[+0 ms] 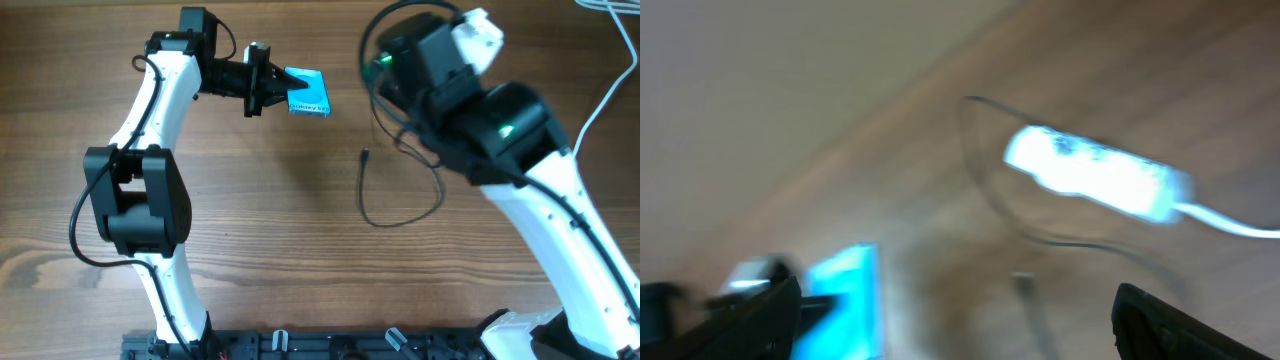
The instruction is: Plug charger to phone and switch on socket
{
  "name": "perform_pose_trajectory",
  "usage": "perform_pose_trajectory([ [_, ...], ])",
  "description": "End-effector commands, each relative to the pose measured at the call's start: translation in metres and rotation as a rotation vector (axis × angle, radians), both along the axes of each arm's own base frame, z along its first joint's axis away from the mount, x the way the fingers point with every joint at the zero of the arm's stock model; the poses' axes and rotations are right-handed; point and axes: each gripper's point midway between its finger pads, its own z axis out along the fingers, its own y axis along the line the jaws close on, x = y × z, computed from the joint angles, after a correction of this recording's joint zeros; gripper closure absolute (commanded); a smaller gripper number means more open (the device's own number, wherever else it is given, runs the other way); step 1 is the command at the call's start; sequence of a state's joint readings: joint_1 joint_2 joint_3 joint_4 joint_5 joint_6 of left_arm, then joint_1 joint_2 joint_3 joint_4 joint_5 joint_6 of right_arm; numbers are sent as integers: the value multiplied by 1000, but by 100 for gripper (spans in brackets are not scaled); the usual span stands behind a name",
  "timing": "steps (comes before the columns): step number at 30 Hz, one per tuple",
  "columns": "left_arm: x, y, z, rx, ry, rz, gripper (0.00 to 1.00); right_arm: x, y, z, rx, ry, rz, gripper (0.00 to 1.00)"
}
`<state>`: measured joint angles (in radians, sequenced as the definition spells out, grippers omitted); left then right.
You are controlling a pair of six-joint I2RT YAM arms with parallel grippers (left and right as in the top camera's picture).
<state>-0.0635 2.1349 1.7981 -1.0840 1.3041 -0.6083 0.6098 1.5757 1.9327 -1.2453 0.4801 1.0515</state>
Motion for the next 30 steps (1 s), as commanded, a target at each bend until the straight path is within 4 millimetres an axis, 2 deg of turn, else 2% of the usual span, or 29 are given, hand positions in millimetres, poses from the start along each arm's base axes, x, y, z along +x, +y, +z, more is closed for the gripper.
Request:
perform_pose_trajectory([
  [1, -8, 7, 11, 105, -192, -32, 96, -4, -46, -41, -95, 226, 16, 0],
  [2, -10, 14, 7, 201, -206, -24, 96, -3, -55, -51, -102, 274, 24, 0],
  [4, -15, 31, 3, 383, -221, 3, 96, 1, -62, -68, -103, 342, 76, 0],
  [6, -19, 51, 8, 547, -265, 36, 96, 3, -65, -85, -89, 402, 96, 0],
  [8, -22, 80, 10, 728, -243, 116, 96, 2, -59, -105, -63, 470, 120, 0],
  [10, -28, 126, 11, 967, -176, 256, 96, 0, -48, -128, -47, 539, 149, 0],
  [11, -31, 142, 12, 1040, -155, 297, 96, 0, -45, -138, -51, 563, 155, 1],
  [13, -37, 158, 10, 1112, -122, 322, 96, 0, -37, -162, -63, 615, 172, 1],
  [15, -45, 166, 6, 1157, -85, 310, 96, -4, -23, -192, -64, 678, 206, 7],
  [17, -50, 172, 4, 1193, -68, 304, 96, -8, -4, -219, -62, 725, 250, 8],
  [22, -50, 172, 4, 1195, -68, 304, 96, -15, 24, -273, -113, 793, 314, 23],
  [24, -50, 172, 4, 1195, -68, 304, 96, -15, 30, -290, -126, 814, 324, 26],
  [25, -50, 172, 4, 1195, -68, 304, 96, -11, 33, -308, -131, 829, 322, 34],
  [27, -50, 172, 4, 1195, -68, 303, 96, -10, 34, -323, -137, 848, 319, 43],
  [30, -50, 172, 4, 1195, -67, 302, 96, -7, 37, -341, -139, 861, 324, 43],
])
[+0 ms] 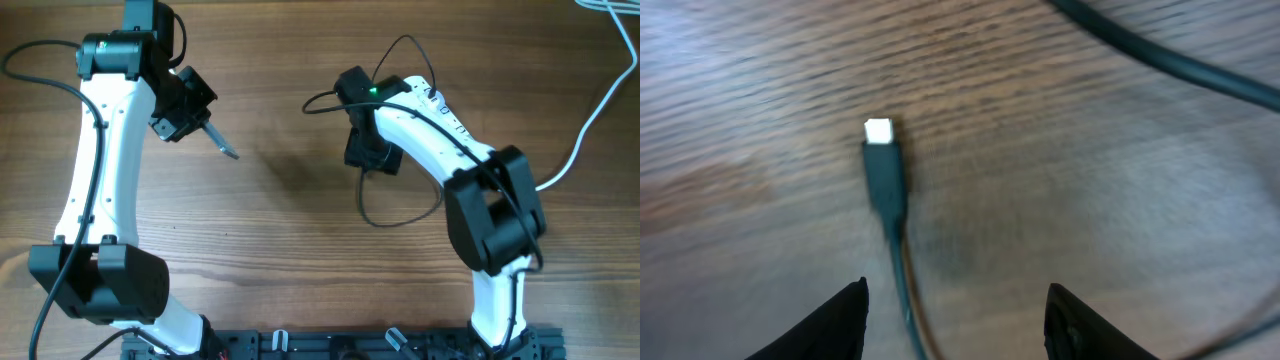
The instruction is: Plug charger to phone and switch on socket
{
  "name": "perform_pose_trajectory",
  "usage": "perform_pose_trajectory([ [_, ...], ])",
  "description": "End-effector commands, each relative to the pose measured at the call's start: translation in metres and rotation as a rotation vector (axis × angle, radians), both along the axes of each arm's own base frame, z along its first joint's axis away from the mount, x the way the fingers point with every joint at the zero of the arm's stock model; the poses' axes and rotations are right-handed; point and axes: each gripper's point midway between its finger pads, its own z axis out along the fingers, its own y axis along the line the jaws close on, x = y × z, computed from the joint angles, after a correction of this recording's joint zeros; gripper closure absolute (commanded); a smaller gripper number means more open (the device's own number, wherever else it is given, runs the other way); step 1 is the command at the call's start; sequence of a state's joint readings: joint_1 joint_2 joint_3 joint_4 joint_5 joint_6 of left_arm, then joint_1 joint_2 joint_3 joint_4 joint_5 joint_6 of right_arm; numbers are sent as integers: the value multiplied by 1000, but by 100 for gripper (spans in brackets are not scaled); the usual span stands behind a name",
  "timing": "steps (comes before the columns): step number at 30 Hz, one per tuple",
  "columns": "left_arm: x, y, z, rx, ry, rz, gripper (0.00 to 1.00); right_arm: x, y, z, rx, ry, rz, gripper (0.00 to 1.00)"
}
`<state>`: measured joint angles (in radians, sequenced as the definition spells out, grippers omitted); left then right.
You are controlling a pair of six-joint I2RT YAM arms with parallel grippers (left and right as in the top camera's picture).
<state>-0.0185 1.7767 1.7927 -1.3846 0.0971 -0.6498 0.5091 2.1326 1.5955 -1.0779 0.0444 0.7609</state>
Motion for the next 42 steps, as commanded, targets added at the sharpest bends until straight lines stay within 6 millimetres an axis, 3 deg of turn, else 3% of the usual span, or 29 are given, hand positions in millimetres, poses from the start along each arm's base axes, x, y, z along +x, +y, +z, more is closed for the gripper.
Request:
perform_pose_trajectory([
  [1, 2, 2, 3, 14, -11, 15, 96, 0, 4, -17, 7, 19, 3, 44],
  [6, 2, 2, 3, 14, -11, 15, 96, 5, 17, -20, 70, 3, 52, 45],
  [10, 2, 2, 2, 14, -10, 14, 96, -2, 12, -36, 62, 8, 32, 45],
  [13, 2, 2, 3, 13, -11, 15, 96, -7, 10, -43, 61, 19, 25, 51],
  [17, 2, 2, 3, 13, -11, 14, 96, -7, 10, -43, 63, 17, 26, 62],
  [20, 2, 2, 3, 13, -12, 15, 96, -7, 10, -43, 62, 17, 26, 64],
  [22, 2, 2, 3, 13, -11, 14, 96, -6, 10, -43, 63, 16, 26, 72],
  [42, 2, 2, 3, 13, -12, 14, 96, -6, 11, -43, 66, 13, 28, 83],
])
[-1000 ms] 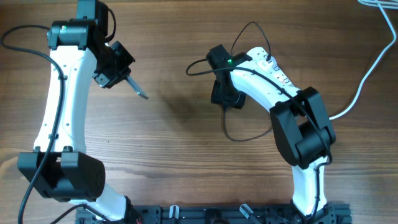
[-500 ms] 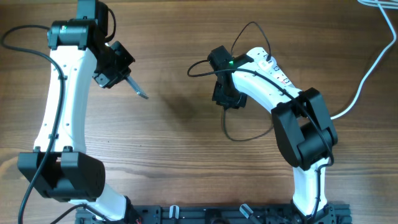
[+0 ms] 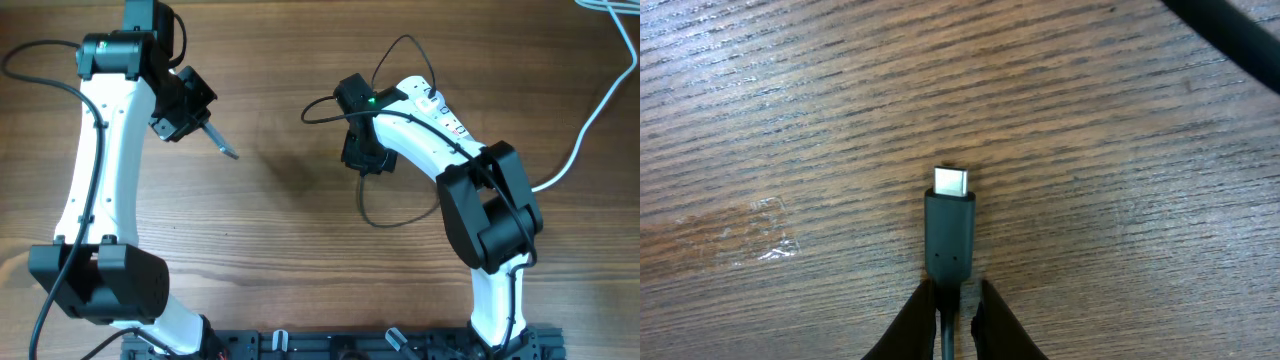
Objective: Plug charger to phone and switch on socket
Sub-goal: 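Grasp the black USB-C cable near its plug with the right gripper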
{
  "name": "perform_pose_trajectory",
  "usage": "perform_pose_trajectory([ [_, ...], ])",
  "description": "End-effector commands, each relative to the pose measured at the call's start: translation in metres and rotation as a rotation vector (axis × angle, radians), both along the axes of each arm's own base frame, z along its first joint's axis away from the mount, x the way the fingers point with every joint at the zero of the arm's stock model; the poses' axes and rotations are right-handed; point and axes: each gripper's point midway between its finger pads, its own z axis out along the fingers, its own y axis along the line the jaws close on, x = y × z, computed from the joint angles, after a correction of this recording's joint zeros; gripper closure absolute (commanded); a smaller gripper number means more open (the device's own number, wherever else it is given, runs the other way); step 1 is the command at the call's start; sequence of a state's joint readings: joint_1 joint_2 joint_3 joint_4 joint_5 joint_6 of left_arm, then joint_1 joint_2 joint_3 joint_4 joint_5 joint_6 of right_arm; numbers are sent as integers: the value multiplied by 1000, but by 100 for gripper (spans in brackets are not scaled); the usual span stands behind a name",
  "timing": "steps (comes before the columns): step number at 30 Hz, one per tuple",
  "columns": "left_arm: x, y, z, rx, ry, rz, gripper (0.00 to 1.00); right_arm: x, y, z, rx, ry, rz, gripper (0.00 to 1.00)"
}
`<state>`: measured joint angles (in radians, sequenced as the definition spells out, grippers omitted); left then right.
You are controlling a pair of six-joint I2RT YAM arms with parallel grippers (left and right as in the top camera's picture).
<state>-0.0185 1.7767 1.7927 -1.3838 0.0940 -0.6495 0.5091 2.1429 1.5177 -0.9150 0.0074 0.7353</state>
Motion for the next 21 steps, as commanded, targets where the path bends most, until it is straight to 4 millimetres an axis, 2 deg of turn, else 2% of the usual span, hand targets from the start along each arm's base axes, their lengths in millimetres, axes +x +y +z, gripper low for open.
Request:
perform_pose_trajectory([
  [1, 2, 2, 3, 10, -11, 14, 96, -14, -1, -20, -1, 61, 5, 82],
  [4, 2, 1, 3, 10, -12, 14, 96, -15, 0, -20, 2, 63, 5, 81],
  [8, 3, 1, 3, 10, -14, 13, 96, -14, 0, -20, 2, 61, 5, 88],
  [14, 2, 1, 3, 9, -14, 13, 96, -13, 0, -20, 5, 56, 9, 92],
  [15, 2, 1, 3, 7, -14, 12, 96, -12, 1, -20, 8, 51, 16, 95],
  [18, 3, -2, 3, -7, -17, -1, 96, -3, 6, -15, 24, 25, 61, 96],
  [20, 8, -14, 6, -57, -51, -91, 96, 4, 10, -5, 39, 3, 110, 96],
  [21, 12, -27, 10, -117, -82, -171, 96, 6, 12, 4, 43, -8, 123, 96],
])
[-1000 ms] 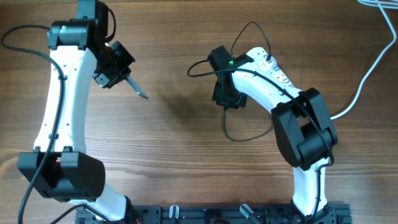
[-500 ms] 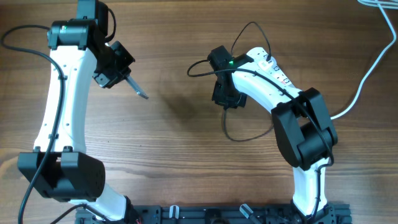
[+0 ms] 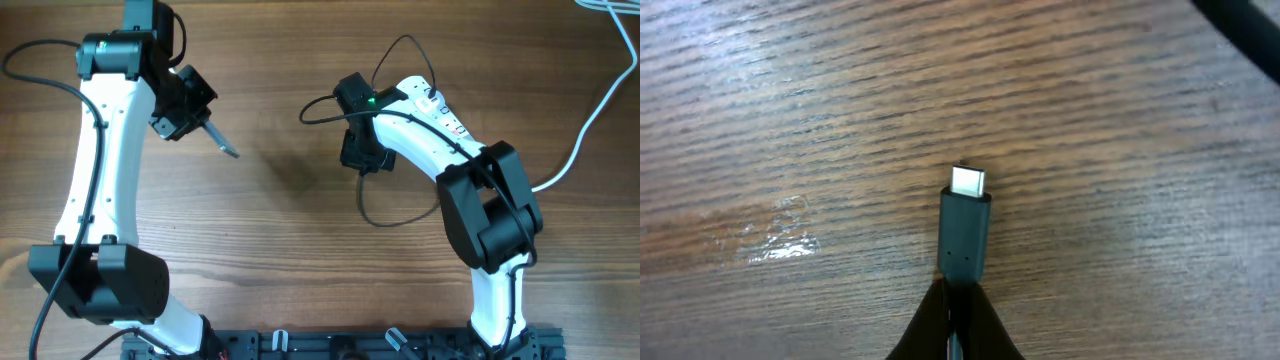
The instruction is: Plug charger to phone and switch on socket
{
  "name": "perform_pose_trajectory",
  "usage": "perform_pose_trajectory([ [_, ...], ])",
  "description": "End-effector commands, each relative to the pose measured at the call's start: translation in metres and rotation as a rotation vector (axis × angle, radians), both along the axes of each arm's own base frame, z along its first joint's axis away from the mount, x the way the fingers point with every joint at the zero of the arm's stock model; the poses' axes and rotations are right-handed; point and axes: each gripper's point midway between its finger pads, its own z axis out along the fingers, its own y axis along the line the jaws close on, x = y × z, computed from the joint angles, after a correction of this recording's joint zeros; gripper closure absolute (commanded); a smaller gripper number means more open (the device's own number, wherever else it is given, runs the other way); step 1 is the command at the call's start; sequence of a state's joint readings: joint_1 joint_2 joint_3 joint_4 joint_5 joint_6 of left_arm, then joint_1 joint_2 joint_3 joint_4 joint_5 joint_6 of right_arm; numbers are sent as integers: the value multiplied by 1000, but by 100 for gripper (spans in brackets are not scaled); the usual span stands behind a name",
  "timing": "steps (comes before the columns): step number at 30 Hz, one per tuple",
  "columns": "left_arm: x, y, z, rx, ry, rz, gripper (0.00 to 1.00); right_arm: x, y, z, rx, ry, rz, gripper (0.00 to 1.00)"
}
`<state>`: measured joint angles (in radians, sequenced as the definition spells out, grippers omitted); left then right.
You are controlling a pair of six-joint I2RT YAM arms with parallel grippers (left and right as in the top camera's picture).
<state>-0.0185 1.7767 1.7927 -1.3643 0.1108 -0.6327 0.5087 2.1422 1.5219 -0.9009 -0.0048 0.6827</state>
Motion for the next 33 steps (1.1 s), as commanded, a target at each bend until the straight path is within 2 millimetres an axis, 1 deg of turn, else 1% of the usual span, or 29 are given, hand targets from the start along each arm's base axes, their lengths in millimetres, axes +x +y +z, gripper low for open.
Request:
perform_pose_trajectory([
  [1, 10, -36, 13, -160, -94, -224, 96, 4, 10, 10, 35, -5, 89, 96],
  [3, 15, -59, 25, -269, -168, -351, 96, 5, 18, 35, 83, -27, 167, 96],
  [4, 19, -71, 33, -329, -219, -415, 96, 2, 24, 54, 128, -45, 235, 96],
  [5, 21, -77, 37, -358, -247, -444, 96, -1, 29, 67, 162, -56, 281, 96],
  [7, 25, -91, 51, -440, -315, -505, 96, -15, 44, 107, 271, -97, 418, 96],
  [8, 27, -97, 57, -475, -340, -523, 96, -20, 48, 120, 300, -114, 452, 96],
  [9, 29, -103, 64, -514, -371, -542, 96, -29, 52, 146, 335, -158, 499, 96],
  [10, 31, -106, 69, -539, -392, -555, 96, -34, 52, 162, 343, -190, 520, 96],
  [13, 35, -117, 85, -614, -464, -602, 96, -59, 55, 221, 386, -318, 582, 96],
  [15, 35, -125, 97, -677, -508, -638, 96, -76, 56, 250, 412, -387, 626, 96],
  [17, 32, -134, 114, -764, -555, -687, 96, -94, 59, 268, 432, -420, 663, 95],
  [18, 30, -138, 123, -811, -584, -718, 96, -103, 62, 273, 441, -425, 682, 95],
  [19, 27, -142, 132, -853, -609, -746, 96, -111, 65, 277, 451, -424, 688, 96],
  [21, 23, -146, 143, -916, -638, -784, 96, -121, 74, 280, 465, -424, 691, 95],
  [24, 19, -148, 148, -952, -638, -796, 96, -119, 83, 283, 448, -462, 660, 95],
  [26, 17, -149, 149, -964, -638, -802, 96, -118, 92, 290, 475, -489, 646, 95],
  [28, 15, -150, 152, -983, -638, -808, 96, -109, 94, 294, 473, -524, 600, 94],
  [30, 14, -150, 151, -986, -632, -804, 96, -104, 95, 298, 470, -555, 595, 90],
  [33, 11, -152, 150, -994, -613, -802, 96, -98, 99, 303, 477, -589, 589, 90],
])
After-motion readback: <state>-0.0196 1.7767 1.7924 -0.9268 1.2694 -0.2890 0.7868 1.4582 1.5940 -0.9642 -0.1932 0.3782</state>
